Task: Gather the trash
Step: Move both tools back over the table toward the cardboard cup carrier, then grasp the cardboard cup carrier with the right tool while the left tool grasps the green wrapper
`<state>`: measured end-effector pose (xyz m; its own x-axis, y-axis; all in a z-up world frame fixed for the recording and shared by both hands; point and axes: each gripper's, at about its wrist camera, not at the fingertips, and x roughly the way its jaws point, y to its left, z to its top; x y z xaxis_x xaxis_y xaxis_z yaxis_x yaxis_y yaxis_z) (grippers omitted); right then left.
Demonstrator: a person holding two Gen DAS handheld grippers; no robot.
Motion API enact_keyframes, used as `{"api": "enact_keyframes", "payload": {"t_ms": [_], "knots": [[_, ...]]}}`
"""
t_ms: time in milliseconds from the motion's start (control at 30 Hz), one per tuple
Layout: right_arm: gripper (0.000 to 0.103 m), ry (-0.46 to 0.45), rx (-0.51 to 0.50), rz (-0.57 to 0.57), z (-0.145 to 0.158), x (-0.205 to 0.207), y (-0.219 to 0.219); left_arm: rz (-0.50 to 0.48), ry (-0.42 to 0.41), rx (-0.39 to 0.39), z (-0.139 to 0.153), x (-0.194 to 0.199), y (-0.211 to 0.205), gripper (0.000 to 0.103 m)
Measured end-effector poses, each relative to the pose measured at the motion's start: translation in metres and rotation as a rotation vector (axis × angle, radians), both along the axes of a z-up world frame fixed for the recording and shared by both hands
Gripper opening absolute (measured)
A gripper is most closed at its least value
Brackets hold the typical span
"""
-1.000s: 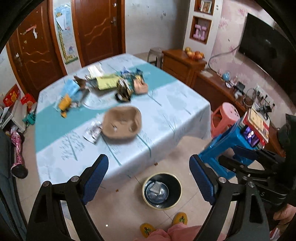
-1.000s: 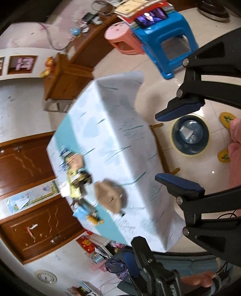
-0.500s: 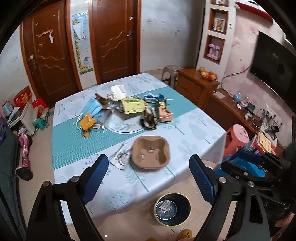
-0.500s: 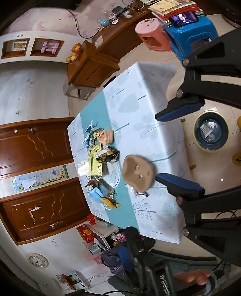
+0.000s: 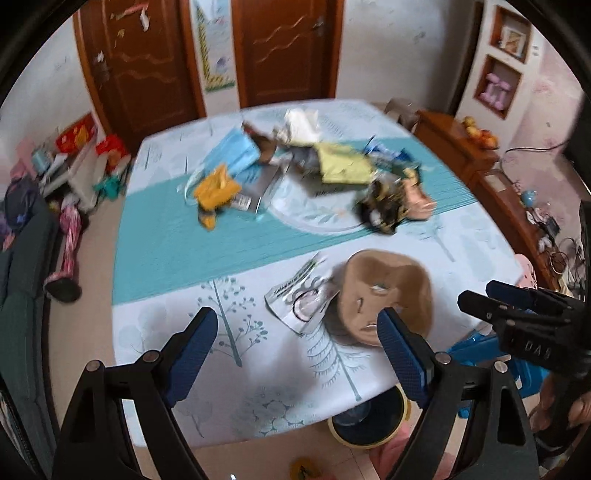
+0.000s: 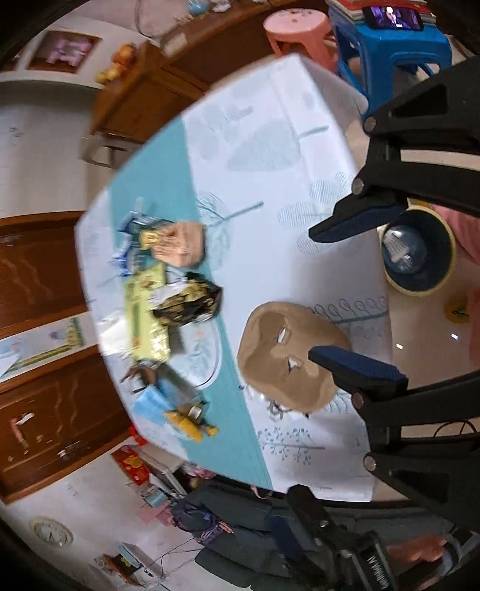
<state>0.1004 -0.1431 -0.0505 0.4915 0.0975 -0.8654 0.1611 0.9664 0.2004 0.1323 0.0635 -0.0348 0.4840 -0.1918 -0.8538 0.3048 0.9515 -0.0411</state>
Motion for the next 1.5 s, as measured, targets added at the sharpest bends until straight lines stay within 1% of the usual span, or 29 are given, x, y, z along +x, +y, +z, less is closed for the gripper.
{"api": "enact_keyframes", "payload": {"t_ms": [133,233,267,300,333,400,433,567,667,733,867,1000,1067,1100,1133,1167,1233,1267,1300,1367,1400,1433,1467,1500], "knots": [[0.058,0.068,0.060,0.030,-0.025,0.027,-0.006,0.016,0.054,0.048,-0.025,0.017,-0.007,0.085],[0.057,0.108,0.089,0.042,-0.042,0.039,-0.009,0.014,0.088,0.056,-0.035,0.025,-0.011,0.085],[0.053,0.120,0.114,0.046,-0.049,0.043,-0.011,0.010,0.096,0.056,-0.037,0.028,-0.011,0.085],[0.047,0.131,0.132,0.047,-0.053,0.045,-0.011,0.003,0.106,0.055,-0.039,0.030,-0.012,0.085],[0.043,0.152,0.162,0.049,-0.060,0.048,-0.012,-0.002,0.112,0.060,-0.041,0.031,-0.012,0.085],[0.028,0.180,0.194,0.052,-0.068,0.052,-0.012,-0.010,0.125,0.071,-0.045,0.035,-0.014,0.085],[0.026,0.188,0.201,0.054,-0.071,0.054,-0.011,-0.014,0.131,0.077,-0.048,0.038,-0.015,0.085],[0.018,0.150,0.204,0.049,-0.065,0.056,-0.014,-0.032,0.143,0.089,-0.054,0.047,-0.017,0.084],[0.014,0.122,0.192,0.010,-0.054,0.053,-0.024,-0.050,0.160,0.086,-0.060,0.057,-0.019,0.078],[0.013,0.107,0.174,-0.019,-0.050,0.051,-0.033,-0.069,0.184,0.085,-0.065,0.062,-0.024,0.078],[0.013,0.082,0.157,-0.090,-0.040,0.040,-0.058,-0.157,0.234,0.085,-0.071,0.068,-0.039,0.078],[0.012,0.073,0.153,-0.114,-0.035,0.032,-0.072,-0.234,0.239,0.135,-0.079,0.070,-0.054,0.078],[0.012,0.074,0.149,-0.121,-0.035,0.028,-0.073,-0.257,0.267,0.156,-0.087,0.075,-0.059,0.078],[0.012,0.075,0.148,-0.123,-0.035,0.028,-0.072,-0.266,0.285,0.160,-0.091,0.077,-0.062,0.075],[0.012,0.075,0.147,-0.124,-0.035,0.025,-0.072,-0.271,0.300,0.163,-0.094,0.079,-0.063,0.067],[0.012,0.074,0.142,-0.123,-0.034,0.023,-0.072,-0.275,0.317,0.168,-0.098,0.081,-0.066,0.064],[0.012,0.067,0.135,-0.123,-0.032,0.019,-0.070,-0.269,0.326,0.179,-0.102,0.084,-0.069,0.058],[0.012,0.065,0.136,-0.124,-0.031,0.016,-0.070,-0.264,0.319,0.185,-0.102,0.084,-0.070,0.056],[0.012,0.065,0.138,-0.126,-0.031,0.015,-0.070,-0.261,0.307,0.189,-0.101,0.083,-0.072,0.049],[0.012,0.063,0.142,-0.131,-0.030,0.010,-0.069,-0.253,0.295,0.185,-0.099,0.082,-0.075,0.044],[0.012,0.061,0.143,-0.134,-0.030,0.007,-0.069,-0.246,0.285,0.185,-0.098,0.081,-0.076,0.038],[0.012,0.058,0.146,-0.137,-0.030,0.004,-0.068,-0.234,0.265,0.196,-0.096,0.080,-0.077,0.028],[0.012,0.056,0.150,-0.141,-0.029,0.001,-0.068,-0.227,0.263,0.201,-0.093,0.080,-0.077,0.026],[0.012,0.052,0.153,-0.145,-0.029,-0.001,-0.068,-0.217,0.264,0.203,-0.091,0.080,-0.076,0.022]]}}
